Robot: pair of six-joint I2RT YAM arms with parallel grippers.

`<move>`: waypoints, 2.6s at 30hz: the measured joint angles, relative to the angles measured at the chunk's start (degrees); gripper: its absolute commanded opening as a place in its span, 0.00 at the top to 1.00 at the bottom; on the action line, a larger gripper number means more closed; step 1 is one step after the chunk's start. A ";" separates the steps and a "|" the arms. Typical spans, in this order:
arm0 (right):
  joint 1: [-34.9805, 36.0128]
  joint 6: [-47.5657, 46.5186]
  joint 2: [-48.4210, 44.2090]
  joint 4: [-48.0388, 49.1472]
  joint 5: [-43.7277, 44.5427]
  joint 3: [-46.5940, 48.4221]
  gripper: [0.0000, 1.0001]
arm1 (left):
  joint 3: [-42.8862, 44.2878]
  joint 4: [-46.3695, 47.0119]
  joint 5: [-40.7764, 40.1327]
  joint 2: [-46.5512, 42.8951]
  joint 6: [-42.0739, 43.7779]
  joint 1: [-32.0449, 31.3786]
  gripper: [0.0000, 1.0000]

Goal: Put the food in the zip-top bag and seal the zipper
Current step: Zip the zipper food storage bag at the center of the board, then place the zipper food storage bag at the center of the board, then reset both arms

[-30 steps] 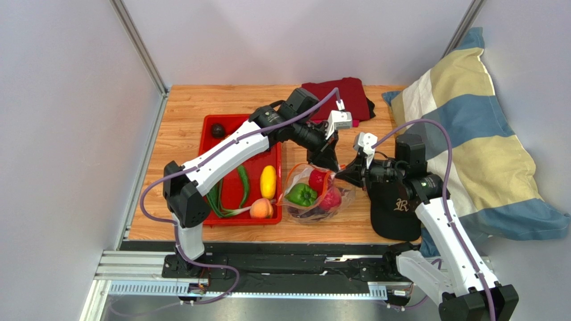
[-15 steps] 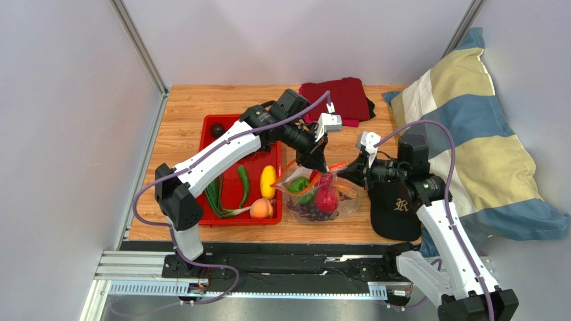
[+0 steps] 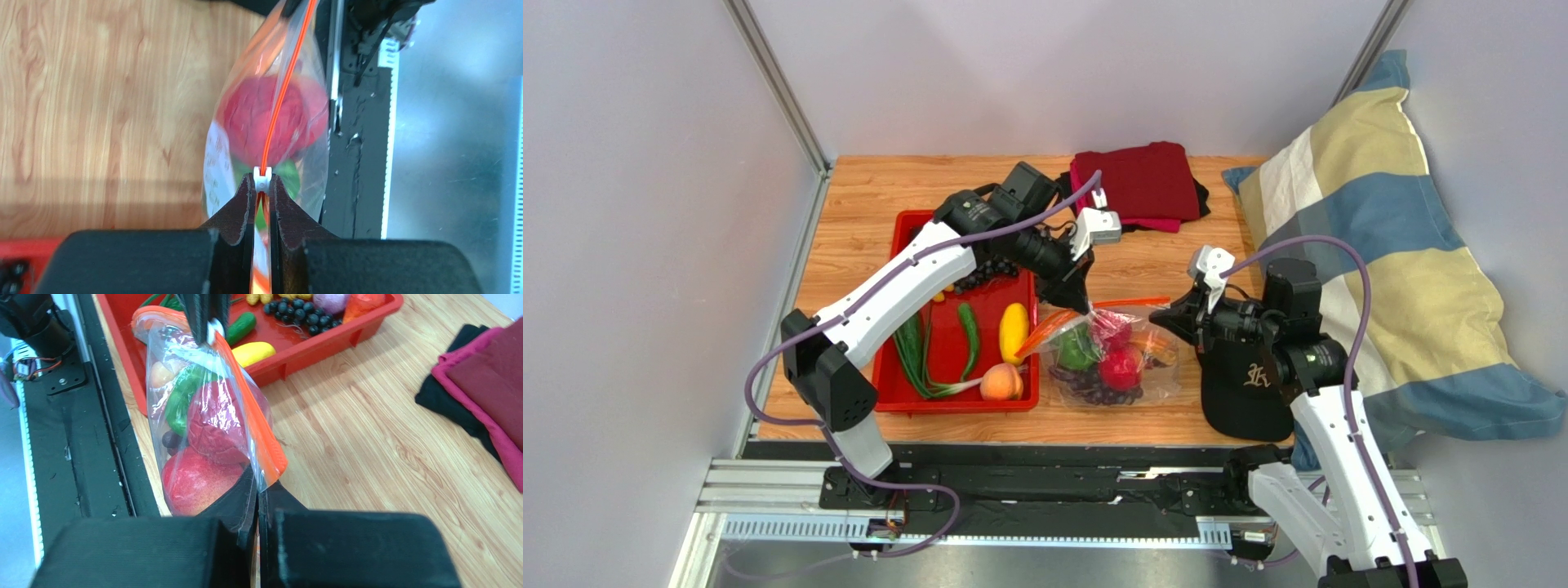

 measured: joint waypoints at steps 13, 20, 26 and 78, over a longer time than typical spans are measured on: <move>-5.57 1.62 -1.99 0.17 1.97 -2.23 1.00 | -6.36 -5.29 -5.57 -5.95 4.74 7.56 0.92; -9.31 2.45 -1.86 0.24 1.31 -2.36 1.00 | -8.11 -6.71 -6.80 -8.33 6.91 12.04 0.93; -9.79 3.02 1.27 0.61 0.63 -2.36 1.00 | -7.85 -6.58 -4.68 -8.26 6.25 13.05 0.96; -11.47 16.90 25.62 -3.21 19.34 25.99 0.00 | 2.84 7.41 -7.28 -5.84 -19.17 36.46 0.01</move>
